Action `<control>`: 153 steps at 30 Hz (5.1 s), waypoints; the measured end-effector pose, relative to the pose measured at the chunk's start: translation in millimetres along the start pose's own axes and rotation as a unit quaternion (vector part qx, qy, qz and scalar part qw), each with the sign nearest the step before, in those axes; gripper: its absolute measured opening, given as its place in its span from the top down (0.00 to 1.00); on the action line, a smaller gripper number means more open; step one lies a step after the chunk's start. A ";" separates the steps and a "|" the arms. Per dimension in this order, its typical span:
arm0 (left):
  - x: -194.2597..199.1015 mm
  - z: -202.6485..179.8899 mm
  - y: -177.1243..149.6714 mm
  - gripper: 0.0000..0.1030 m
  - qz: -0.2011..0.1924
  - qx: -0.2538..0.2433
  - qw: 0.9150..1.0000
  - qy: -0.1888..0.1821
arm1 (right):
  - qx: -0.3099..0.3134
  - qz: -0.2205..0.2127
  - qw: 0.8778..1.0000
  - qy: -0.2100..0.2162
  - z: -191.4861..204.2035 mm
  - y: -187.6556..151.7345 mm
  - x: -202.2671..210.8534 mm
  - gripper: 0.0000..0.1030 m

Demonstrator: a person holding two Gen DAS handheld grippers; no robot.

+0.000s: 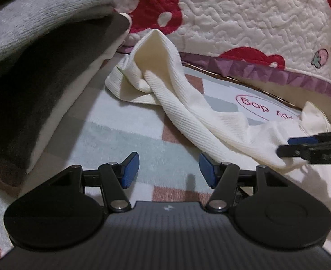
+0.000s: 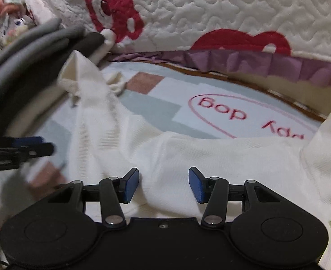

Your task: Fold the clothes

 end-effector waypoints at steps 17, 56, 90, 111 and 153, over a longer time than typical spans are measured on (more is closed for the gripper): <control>-9.5 19.1 -4.6 0.44 0.015 0.019 0.999 -0.027 | -0.093 -0.194 0.977 0.012 -39.4 62.4 48.0 0.97; 102.7 -34.2 130.8 0.93 -0.201 -0.158 0.954 0.160 | -0.085 -0.110 0.990 0.015 -96.6 26.2 8.5 0.94; 174.7 73.3 167.1 0.98 -0.136 -0.139 0.934 0.301 | -0.150 -0.052 0.983 -0.096 -142.2 -76.7 43.2 0.39; -33.6 29.6 21.1 0.36 0.045 0.005 0.993 0.110 | -0.037 -0.069 0.990 -0.114 -157.9 -17.2 79.6 0.39; -14.3 23.1 47.2 0.36 -0.051 0.056 0.997 -0.016 | -0.241 -0.056 0.950 -0.191 -223.9 61.5 49.8 0.60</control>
Point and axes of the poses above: each gripper's, at about its wrist camera, not at the fingertips, and x roughly against the way its jaws point, z to its left, y to its top, the point moved 6 cm from there along -x, roughly the way its jaws point, and after that the axes turned 9 degrees about z, right-handed, at the moved point
